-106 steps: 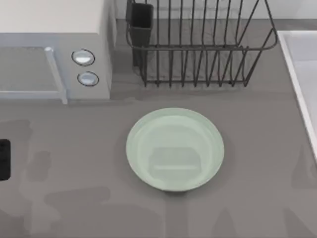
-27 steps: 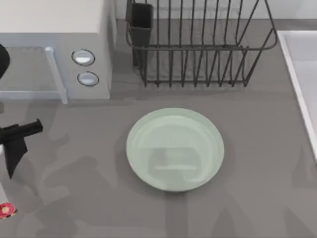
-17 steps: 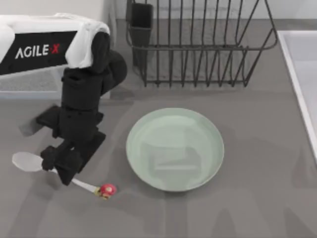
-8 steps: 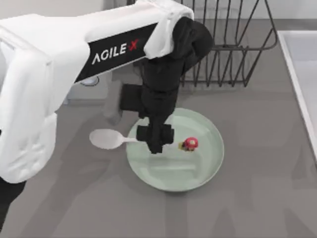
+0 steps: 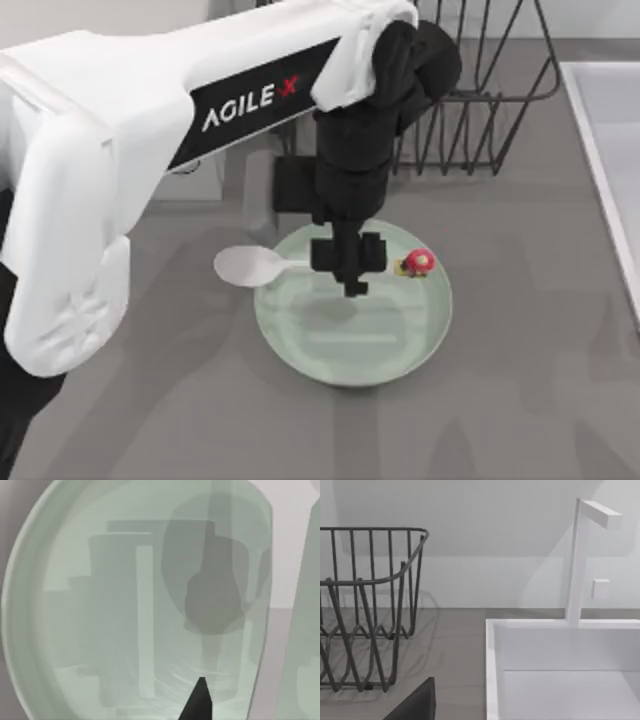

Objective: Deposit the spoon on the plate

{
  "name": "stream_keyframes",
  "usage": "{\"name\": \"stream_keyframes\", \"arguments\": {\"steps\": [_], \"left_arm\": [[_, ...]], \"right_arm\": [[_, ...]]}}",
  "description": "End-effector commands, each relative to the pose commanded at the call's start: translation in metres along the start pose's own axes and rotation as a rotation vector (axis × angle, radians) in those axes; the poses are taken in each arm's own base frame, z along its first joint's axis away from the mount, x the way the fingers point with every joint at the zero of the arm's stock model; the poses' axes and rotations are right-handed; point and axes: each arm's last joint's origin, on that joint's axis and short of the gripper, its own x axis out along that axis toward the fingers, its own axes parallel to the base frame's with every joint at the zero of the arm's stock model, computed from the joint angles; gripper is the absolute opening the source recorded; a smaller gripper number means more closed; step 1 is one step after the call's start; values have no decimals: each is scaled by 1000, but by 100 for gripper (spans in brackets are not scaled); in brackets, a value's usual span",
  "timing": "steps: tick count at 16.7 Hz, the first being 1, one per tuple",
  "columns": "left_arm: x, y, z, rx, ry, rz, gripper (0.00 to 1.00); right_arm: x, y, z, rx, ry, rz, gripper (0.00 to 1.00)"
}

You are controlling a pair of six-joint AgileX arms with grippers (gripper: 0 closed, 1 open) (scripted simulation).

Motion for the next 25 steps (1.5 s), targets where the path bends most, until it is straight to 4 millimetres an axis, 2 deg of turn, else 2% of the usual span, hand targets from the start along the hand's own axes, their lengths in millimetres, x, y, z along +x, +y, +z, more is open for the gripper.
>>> {"name": "stream_keyframes", "arguments": {"steps": [4, 15, 21, 25], "left_arm": [[-1, 1, 0, 5, 8, 0, 0], [-4, 20, -31, 109, 126, -49, 0], [-2, 14, -26, 81, 127, -82, 0], [8, 6, -15, 36, 89, -75, 0]], "right_arm": [[0, 0, 0, 0, 0, 0, 100], [0, 0, 0, 0, 0, 0, 100], [0, 0, 0, 0, 0, 0, 100], [0, 0, 0, 0, 0, 0, 100]]}}
